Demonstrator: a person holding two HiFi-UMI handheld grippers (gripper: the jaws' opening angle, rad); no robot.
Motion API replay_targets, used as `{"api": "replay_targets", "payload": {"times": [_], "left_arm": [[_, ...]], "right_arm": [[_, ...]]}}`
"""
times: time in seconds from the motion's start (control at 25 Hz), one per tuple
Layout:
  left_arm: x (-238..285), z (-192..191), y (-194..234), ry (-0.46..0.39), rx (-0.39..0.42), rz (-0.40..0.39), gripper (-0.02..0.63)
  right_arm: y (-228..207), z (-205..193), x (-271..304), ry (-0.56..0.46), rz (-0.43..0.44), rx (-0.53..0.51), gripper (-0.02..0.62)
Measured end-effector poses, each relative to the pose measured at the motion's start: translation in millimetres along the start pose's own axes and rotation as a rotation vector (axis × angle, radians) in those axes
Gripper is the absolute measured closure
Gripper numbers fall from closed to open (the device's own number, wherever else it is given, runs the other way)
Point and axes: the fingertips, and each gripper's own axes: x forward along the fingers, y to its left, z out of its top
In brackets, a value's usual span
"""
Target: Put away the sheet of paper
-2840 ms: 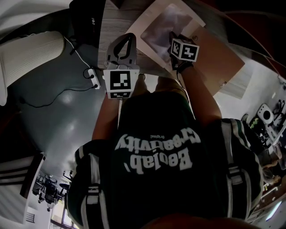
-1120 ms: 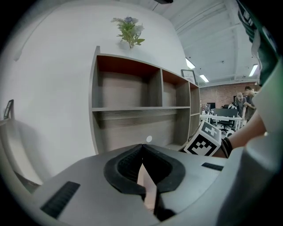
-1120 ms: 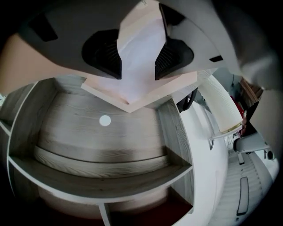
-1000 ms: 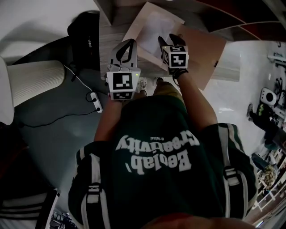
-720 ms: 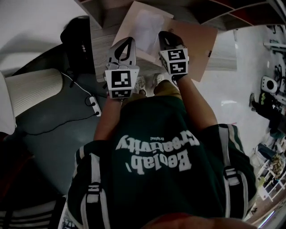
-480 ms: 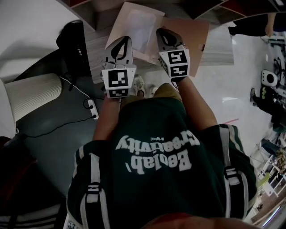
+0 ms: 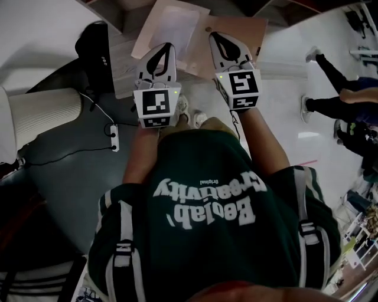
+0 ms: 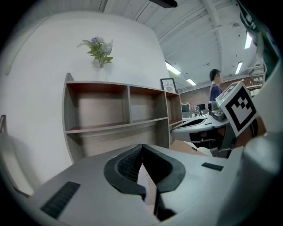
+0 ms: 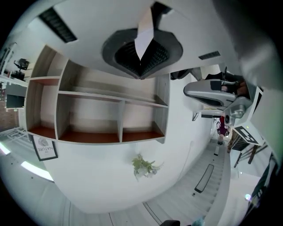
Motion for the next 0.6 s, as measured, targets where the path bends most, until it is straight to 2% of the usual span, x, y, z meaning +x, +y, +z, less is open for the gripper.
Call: {"api": "replay_targets", "payload": {"times": [0.4,0.6], "left_arm": [[-59.7,40.4,-59.8,-0.076,0.069,0.049,0.588],[-80.4,57.0,-78.4,-0.118,0.102,0.073,0.588]], "right_arm": [[-15.9,38.0,-113.4,-0.152,-0.042,-0.019,0.561],[-15.9,46.6,-146.6,-0.2,-0.02,-0.022,0.561]]}}
